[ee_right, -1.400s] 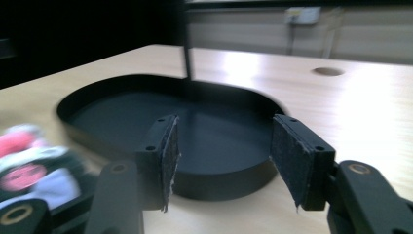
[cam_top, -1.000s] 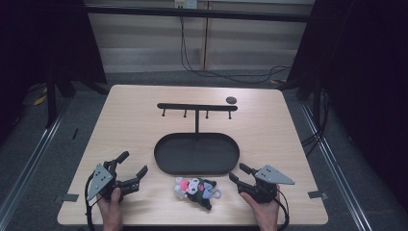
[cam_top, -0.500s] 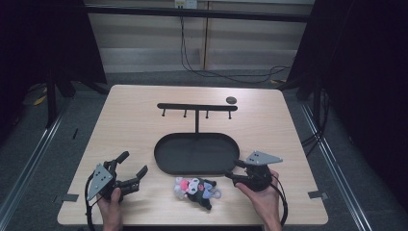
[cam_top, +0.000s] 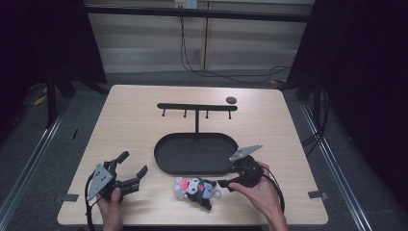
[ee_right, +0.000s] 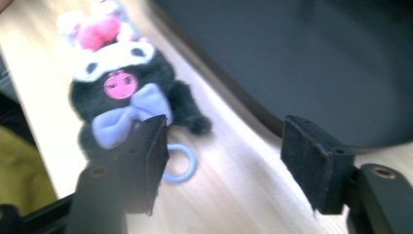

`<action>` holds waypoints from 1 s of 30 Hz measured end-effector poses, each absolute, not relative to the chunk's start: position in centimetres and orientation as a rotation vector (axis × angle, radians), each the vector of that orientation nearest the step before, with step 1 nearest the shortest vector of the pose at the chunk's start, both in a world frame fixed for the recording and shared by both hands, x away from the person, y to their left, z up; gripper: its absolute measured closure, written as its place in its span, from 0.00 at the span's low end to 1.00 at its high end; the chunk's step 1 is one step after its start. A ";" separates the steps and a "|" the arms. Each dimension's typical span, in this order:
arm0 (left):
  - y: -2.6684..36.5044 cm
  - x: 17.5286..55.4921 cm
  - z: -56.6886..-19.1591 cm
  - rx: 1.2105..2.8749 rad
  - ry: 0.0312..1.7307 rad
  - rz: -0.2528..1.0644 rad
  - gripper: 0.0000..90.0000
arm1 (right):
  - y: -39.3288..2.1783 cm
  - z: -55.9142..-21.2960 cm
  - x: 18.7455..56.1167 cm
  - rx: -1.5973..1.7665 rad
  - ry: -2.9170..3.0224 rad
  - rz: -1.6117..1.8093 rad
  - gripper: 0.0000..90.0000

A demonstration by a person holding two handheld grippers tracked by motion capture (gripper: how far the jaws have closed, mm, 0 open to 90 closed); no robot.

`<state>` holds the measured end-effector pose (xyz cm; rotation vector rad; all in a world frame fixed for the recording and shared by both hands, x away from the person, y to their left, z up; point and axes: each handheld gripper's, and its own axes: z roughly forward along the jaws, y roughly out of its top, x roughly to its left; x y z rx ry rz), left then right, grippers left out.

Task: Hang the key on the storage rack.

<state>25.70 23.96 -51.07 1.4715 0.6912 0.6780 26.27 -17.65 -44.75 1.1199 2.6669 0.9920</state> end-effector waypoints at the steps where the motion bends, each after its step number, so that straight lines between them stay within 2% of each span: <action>1: 24.0 25.7 -51.1 1.472 0.691 0.678 0.17 | -17.5 -44.6 26.4 1.106 2.697 0.988 0.44; 2: 24.0 25.7 -51.1 1.472 0.691 0.678 0.17 | -17.2 -44.4 26.5 1.083 2.727 0.978 0.47; 4: 24.0 25.7 -51.1 1.471 0.691 0.678 0.17 | -16.7 -44.2 26.6 1.076 2.755 0.928 0.46; 8: 24.0 25.7 -51.1 1.471 0.691 0.678 0.17 | -16.0 -44.0 27.3 1.045 2.857 0.845 0.54; 16: 24.0 25.7 -51.1 1.471 0.691 0.678 0.17 | -15.0 -44.8 27.9 1.044 3.003 0.758 0.56; 24: 24.0 25.7 -51.1 1.472 0.691 0.678 0.17 | -13.8 -45.5 28.1 0.965 3.108 0.656 0.71; 30: 24.0 25.7 -51.1 1.472 0.691 0.678 0.17 | -13.5 -45.8 28.2 0.922 3.129 0.612 0.74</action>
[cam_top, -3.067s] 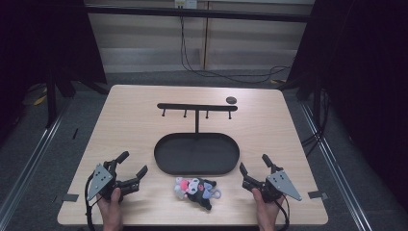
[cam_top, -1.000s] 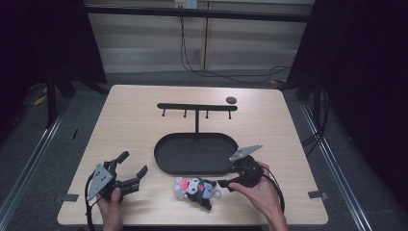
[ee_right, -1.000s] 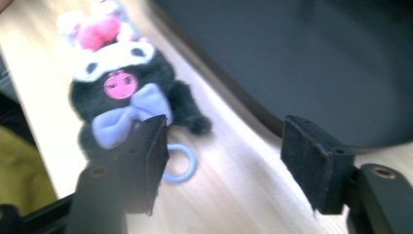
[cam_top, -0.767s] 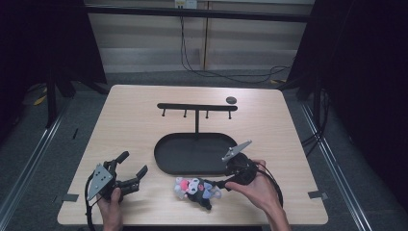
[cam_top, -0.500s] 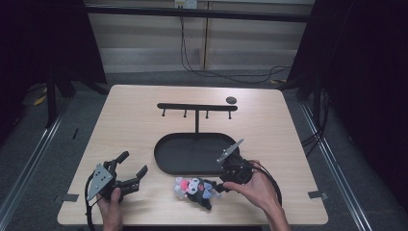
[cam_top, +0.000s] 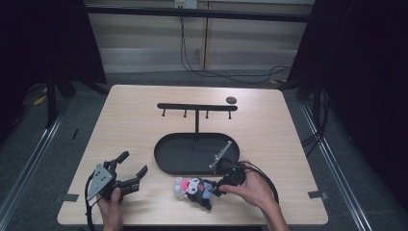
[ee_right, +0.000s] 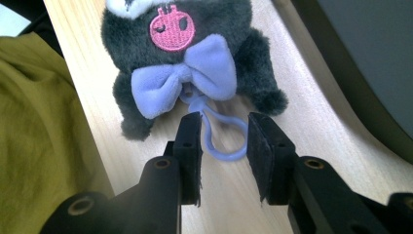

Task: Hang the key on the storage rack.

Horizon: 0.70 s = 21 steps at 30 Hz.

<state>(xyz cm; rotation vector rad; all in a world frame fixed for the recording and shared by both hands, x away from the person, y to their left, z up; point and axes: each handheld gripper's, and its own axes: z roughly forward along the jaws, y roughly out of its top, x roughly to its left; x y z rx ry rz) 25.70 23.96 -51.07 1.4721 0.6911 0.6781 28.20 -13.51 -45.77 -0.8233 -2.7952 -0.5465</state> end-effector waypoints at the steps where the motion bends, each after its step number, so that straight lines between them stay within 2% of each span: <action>1: 24.0 25.7 -51.1 1.472 0.691 0.678 0.17 | -13.3 -45.8 28.2 -0.829 -2.793 -0.537 0.73; 4: 24.0 25.7 -51.1 1.473 0.691 0.679 0.17 | -12.9 -46.1 28.6 -0.807 -2.807 -0.494 0.68; 21: 24.0 25.7 -51.1 1.472 0.691 0.678 0.17 | -11.7 -46.5 29.1 -0.703 -2.823 -0.429 0.69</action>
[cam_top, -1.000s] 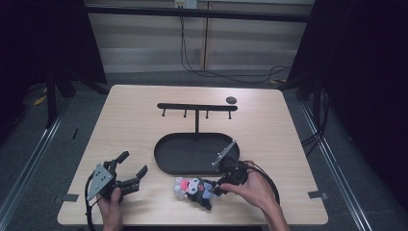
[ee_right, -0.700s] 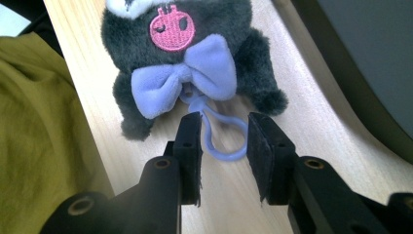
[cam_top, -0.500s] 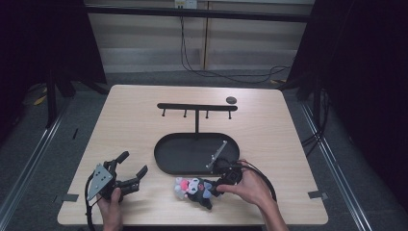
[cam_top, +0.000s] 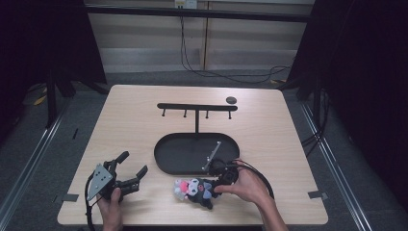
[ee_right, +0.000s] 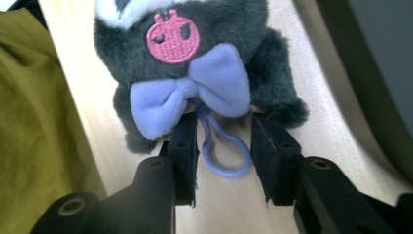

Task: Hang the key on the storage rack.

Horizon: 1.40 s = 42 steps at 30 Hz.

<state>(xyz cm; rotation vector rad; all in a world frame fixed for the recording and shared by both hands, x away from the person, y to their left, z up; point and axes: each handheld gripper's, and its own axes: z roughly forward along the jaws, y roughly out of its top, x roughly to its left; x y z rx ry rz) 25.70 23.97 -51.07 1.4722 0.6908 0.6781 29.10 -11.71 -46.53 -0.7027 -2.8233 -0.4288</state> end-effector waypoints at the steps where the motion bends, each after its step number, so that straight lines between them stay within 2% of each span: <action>1: 24.0 25.7 -51.1 1.472 0.691 0.678 0.17 | -11.7 -46.5 29.1 -0.704 -2.816 -0.423 0.69; 6: 24.0 25.7 -51.1 1.472 0.691 0.678 0.17 | -11.5 -46.6 29.1 -0.702 -2.807 -0.409 0.68; 10: 24.0 25.7 -51.1 1.472 0.691 0.678 0.17 | -11.2 -46.8 29.1 -0.699 -2.828 -0.385 0.74; 11: 24.0 25.7 -51.1 1.472 0.691 0.678 0.17 | -11.1 -46.9 29.1 -0.693 -2.831 -0.376 0.78; 12: 24.0 25.7 -51.1 1.472 0.691 0.678 0.17 | -11.1 -46.9 29.1 -0.693 -2.831 -0.376 0.78; 13: 24.0 25.7 -51.1 1.472 0.691 0.678 0.17 | -10.7 -46.8 29.1 -0.685 -2.840 -0.328 0.83; 25: 24.0 25.7 -51.1 1.471 0.691 0.678 0.17 | -8.2 -46.6 29.4 -0.563 -2.912 -0.150 0.87; 33: 24.0 25.7 -51.1 1.471 0.691 0.678 0.17 | -7.4 -46.8 30.0 -0.488 -2.893 -0.054 0.96; 42: 24.0 25.7 -51.1 1.471 0.691 0.678 0.17 | -7.5 -46.9 30.0 -0.457 -2.882 -0.053 0.97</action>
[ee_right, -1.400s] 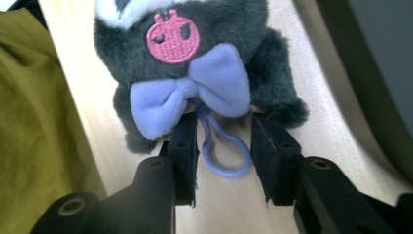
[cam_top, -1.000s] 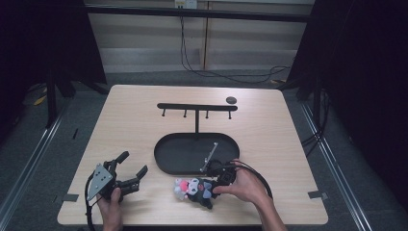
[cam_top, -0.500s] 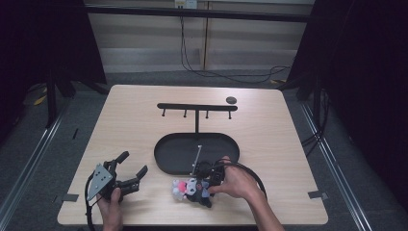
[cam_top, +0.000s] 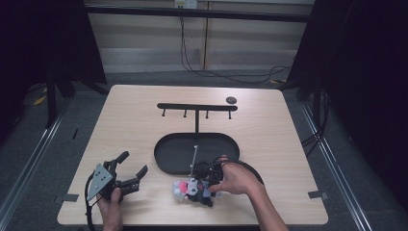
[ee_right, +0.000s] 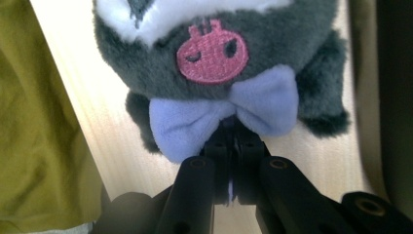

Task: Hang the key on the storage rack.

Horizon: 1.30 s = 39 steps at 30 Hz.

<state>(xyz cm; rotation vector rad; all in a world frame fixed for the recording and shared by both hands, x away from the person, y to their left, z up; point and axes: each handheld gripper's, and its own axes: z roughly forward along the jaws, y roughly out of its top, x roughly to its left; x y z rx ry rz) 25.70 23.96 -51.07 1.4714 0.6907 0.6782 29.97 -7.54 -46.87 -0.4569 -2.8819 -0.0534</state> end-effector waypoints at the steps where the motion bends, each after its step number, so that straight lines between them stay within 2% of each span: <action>1: 24.0 25.7 -51.1 1.472 0.690 0.678 0.17 | -7.7 -46.6 30.0 -0.478 -2.877 -0.057 0.97; 25: 24.0 25.7 -51.1 1.472 0.691 0.677 0.17 | -7.6 -39.7 31.0 -0.452 -2.921 -0.209 0.97; 39: 24.0 25.7 -51.1 1.472 0.691 0.678 0.17 | -7.4 -37.0 31.5 -0.450 -2.957 -0.260 0.97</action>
